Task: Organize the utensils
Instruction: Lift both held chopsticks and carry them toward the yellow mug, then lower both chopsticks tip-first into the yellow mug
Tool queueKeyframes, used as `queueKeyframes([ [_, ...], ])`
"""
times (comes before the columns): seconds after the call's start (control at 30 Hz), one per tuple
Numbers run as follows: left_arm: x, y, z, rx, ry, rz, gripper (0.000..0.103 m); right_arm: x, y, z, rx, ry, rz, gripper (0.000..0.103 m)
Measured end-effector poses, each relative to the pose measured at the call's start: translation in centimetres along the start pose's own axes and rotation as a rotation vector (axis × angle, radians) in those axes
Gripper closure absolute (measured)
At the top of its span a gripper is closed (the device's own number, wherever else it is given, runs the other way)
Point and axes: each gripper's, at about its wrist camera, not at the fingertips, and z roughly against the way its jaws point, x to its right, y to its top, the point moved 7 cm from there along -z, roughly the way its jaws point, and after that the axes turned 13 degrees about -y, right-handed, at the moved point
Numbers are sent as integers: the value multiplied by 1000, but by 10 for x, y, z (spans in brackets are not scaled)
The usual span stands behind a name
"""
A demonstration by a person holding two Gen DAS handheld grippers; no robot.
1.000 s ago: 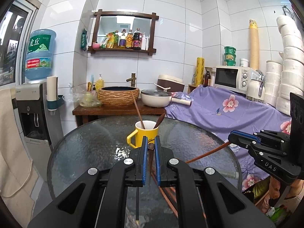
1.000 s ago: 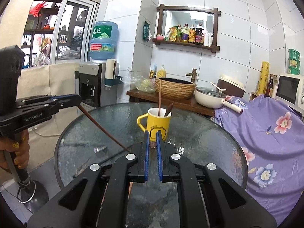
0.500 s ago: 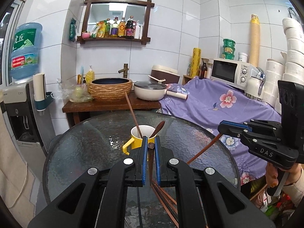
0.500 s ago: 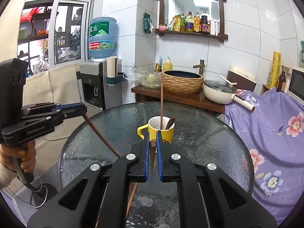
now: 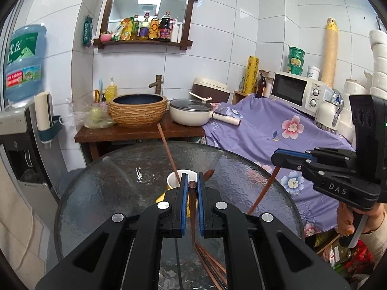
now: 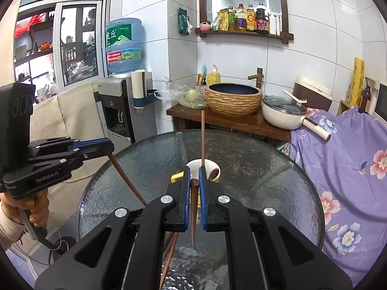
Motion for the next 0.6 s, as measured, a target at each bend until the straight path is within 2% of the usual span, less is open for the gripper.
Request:
queueKeyframes([
  [0.4,-11,71,4,56,63,-27,96,14,86,2,34,39,-97,95],
  [0.6,-19,109,2,103,84,-1,96,15,124,-4,86,-5,-115,95],
])
